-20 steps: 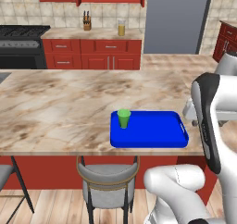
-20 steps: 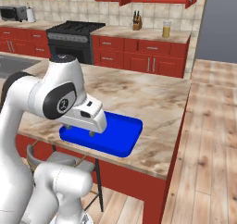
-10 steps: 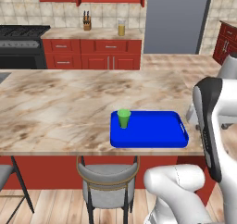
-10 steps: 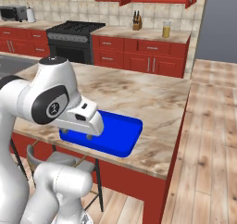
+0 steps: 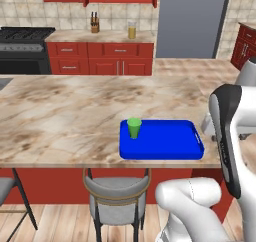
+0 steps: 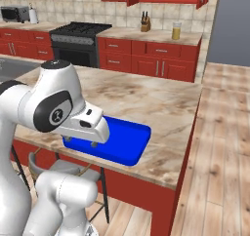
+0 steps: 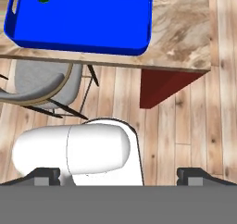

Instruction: There is a tray on the dining counter. Grab the cup, mug, and pitcher and place them on the tray. The pitcher may be placed next to the tray if it cannot fit the tray.

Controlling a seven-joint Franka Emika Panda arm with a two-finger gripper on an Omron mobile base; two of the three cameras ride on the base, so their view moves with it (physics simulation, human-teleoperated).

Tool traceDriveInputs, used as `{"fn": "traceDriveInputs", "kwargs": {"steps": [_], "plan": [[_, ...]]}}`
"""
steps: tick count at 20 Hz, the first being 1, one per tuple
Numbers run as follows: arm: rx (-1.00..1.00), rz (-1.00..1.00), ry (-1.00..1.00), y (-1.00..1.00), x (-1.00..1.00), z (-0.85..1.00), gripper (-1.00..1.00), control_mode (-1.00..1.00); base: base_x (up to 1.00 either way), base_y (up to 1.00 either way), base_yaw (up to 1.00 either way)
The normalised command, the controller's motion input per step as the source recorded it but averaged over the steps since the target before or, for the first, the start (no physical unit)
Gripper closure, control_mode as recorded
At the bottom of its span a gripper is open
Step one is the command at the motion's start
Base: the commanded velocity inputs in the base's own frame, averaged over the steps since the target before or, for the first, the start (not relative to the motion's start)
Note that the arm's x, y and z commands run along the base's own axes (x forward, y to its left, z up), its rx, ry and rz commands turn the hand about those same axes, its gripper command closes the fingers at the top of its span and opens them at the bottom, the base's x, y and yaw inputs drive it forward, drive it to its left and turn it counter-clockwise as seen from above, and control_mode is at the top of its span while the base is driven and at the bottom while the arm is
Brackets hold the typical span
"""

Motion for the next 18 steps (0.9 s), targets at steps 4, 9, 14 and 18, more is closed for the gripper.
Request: {"fn": "traceDriveInputs", "kwargs": {"steps": [4, 9, 14, 18], "plan": [[0.0, 0.0, 0.0, 0.0, 0.0, 0.0, -1.0, 1.0, -0.48, -0.46, 0.0], [0.0, 0.0, 0.0, 0.0, 0.0, 0.0, -1.0, 1.0, -0.96, -0.95, -0.02], [0.0, 0.0, 0.0, 0.0, 0.0, 0.0, -1.0, 1.0, -0.84, -1.0, -0.08], [0.0, 0.0, 0.0, 0.0, 0.0, 0.0, -1.0, 1.0, -0.53, -1.0, -0.11]]}}
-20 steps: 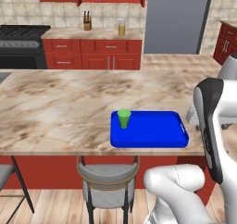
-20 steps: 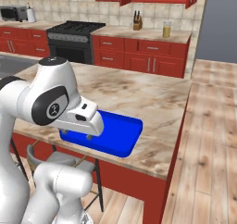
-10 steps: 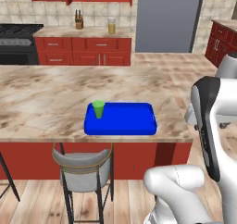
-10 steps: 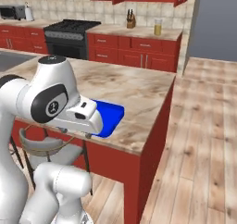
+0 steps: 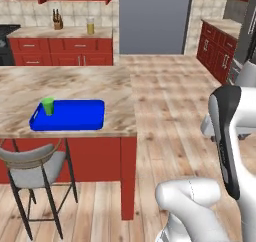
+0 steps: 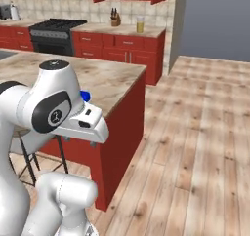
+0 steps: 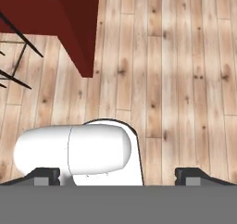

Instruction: There is a tray on the dining counter. Grab the cup, mug, and pitcher and place them on the tray. The pitcher may be placed next to the tray if it cannot fit the tray.

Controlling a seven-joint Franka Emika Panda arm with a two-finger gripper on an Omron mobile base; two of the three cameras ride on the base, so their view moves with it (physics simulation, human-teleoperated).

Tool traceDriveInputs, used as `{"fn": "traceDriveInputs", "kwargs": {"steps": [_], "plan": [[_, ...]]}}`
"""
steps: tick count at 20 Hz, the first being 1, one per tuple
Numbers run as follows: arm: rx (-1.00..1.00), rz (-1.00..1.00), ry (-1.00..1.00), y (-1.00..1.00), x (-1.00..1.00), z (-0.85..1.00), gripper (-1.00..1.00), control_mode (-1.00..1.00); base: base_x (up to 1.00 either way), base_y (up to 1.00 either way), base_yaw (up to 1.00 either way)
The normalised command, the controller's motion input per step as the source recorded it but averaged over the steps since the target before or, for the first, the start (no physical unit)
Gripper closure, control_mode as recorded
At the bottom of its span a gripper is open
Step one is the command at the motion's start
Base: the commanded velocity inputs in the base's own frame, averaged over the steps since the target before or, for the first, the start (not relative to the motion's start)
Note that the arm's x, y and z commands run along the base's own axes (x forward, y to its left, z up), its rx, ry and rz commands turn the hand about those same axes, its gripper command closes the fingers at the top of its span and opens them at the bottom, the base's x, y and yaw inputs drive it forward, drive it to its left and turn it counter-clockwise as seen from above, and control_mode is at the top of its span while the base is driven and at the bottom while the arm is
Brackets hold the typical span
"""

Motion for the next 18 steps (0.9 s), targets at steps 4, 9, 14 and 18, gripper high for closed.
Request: {"fn": "traceDriveInputs", "kwargs": {"steps": [4, 9, 14, 18], "plan": [[0.0, 0.0, 0.0, 0.0, 0.0, 0.0, -1.0, 1.0, -0.23, -1.0, -0.13], [0.0, 0.0, 0.0, 0.0, 0.0, 0.0, -1.0, 1.0, 0.0, -1.0, -0.14], [0.0, 0.0, 0.0, 0.0, 0.0, 0.0, -1.0, 1.0, 0.01, -1.0, -0.12], [0.0, 0.0, 0.0, 0.0, 0.0, 0.0, -1.0, 1.0, 0.1, -0.85, -0.09]]}}
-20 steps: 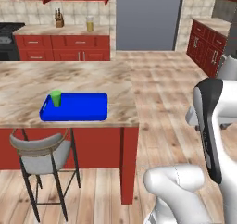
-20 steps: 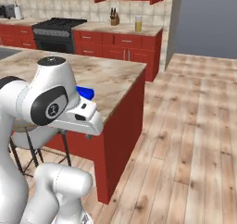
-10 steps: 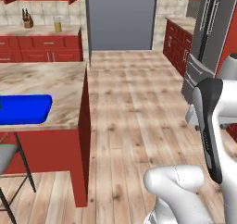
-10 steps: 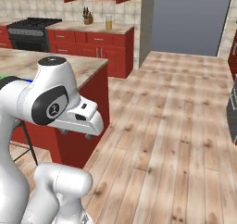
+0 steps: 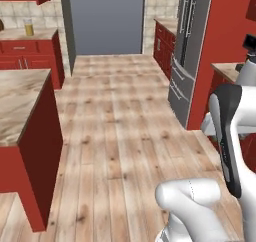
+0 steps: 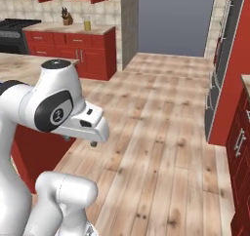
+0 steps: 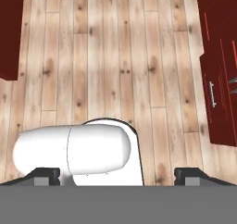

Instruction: There is a tray on the dining counter. Grab the cup, mug, and pitcher and place them on the tray. The pitcher may be placed next to the tray if it cannot fit the tray.

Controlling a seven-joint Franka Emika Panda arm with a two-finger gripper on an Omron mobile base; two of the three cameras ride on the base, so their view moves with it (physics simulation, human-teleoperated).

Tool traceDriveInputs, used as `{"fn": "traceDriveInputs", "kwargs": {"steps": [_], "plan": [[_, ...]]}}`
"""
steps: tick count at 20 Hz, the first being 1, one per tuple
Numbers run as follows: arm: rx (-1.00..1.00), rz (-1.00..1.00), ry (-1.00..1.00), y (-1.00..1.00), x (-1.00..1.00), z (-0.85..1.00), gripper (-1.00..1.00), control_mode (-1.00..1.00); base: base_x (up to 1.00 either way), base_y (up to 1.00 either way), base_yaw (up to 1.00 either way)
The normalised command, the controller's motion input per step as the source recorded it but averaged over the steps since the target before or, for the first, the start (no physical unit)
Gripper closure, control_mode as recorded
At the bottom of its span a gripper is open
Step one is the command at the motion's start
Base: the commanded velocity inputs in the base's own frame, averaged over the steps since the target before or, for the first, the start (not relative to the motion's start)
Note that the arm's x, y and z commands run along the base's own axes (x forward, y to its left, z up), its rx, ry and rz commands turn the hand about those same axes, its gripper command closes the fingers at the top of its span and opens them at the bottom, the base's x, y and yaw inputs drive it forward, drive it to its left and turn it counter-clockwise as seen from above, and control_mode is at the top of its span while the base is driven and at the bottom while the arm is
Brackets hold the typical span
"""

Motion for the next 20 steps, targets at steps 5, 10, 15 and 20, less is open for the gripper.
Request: {"fn": "traceDriveInputs", "kwargs": {"steps": [5, 10, 15, 20], "plan": [[0.0, 0.0, 0.0, 0.0, 0.0, 0.0, -1.0, 1.0, 0.41, -0.2, 0.0], [0.0, 0.0, 0.0, 0.0, 0.0, 0.0, -1.0, 1.0, 0.82, 0.0, 0.0], [0.0, 0.0, 0.0, 0.0, 0.0, 0.0, -1.0, 1.0, 1.0, 0.08, 0.0], [0.0, 0.0, 0.0, 0.0, 0.0, 0.0, -1.0, 1.0, 1.0, 0.0, 0.0]]}}
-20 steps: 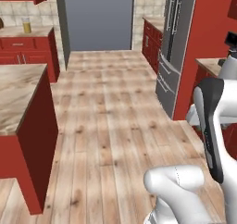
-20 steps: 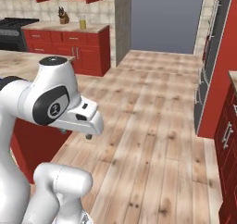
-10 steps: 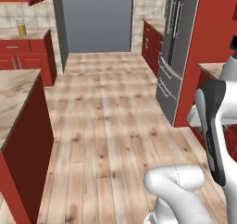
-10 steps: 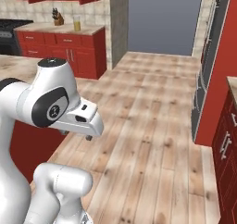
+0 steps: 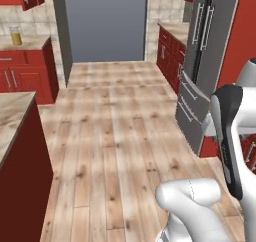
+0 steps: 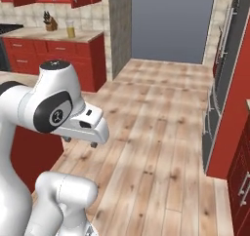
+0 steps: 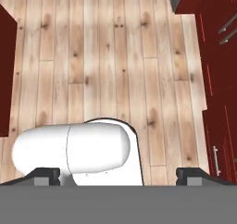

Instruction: There is a tray on the dining counter. Grab the cup, mug, and pitcher and place them on the tray. The pitcher may be placed next to the tray if it cannot fit the tray.

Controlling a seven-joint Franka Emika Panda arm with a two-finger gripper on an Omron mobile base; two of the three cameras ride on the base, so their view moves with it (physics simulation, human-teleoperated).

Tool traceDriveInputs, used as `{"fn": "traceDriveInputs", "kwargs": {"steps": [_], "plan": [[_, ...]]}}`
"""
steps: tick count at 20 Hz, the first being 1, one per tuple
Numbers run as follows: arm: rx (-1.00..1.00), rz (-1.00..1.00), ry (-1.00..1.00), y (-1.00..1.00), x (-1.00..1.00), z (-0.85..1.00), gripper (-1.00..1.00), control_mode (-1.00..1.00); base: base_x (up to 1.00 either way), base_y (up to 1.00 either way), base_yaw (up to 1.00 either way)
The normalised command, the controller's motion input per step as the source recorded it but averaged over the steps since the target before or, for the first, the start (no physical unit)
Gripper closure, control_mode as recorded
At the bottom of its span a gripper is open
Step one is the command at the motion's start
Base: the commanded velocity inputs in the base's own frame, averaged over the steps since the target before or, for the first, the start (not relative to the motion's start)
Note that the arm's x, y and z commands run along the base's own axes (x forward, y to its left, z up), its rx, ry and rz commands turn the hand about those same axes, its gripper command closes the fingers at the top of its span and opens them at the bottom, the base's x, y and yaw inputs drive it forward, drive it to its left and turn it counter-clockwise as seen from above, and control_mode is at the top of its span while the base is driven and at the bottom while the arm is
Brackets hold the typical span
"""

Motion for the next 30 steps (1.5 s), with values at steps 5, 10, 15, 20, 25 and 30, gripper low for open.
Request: {"fn": "traceDriveInputs", "kwargs": {"steps": [5, 10, 15, 20, 25, 30], "plan": [[0.0, 0.0, 0.0, 0.0, 0.0, 0.0, -1.0, 1.0, 0.89, 0.0, 0.0], [0.0, 0.0, 0.0, 0.0, 0.0, 0.0, -1.0, 1.0, 0.83, 0.02, 0.0], [0.0, 0.0, 0.0, 0.0, 0.0, 0.0, -1.0, 1.0, 0.97, 0.09, 0.0], [0.0, 0.0, 0.0, 0.0, 0.0, 0.0, -1.0, 1.0, 0.99, 0.15, 0.0], [0.0, 0.0, 0.0, 0.0, 0.0, 0.0, -1.0, 1.0, 1.0, 0.25, 0.01], [0.0, 0.0, 0.0, 0.0, 0.0, 0.0, -1.0, 1.0, 0.97, 0.33, 0.02]]}}
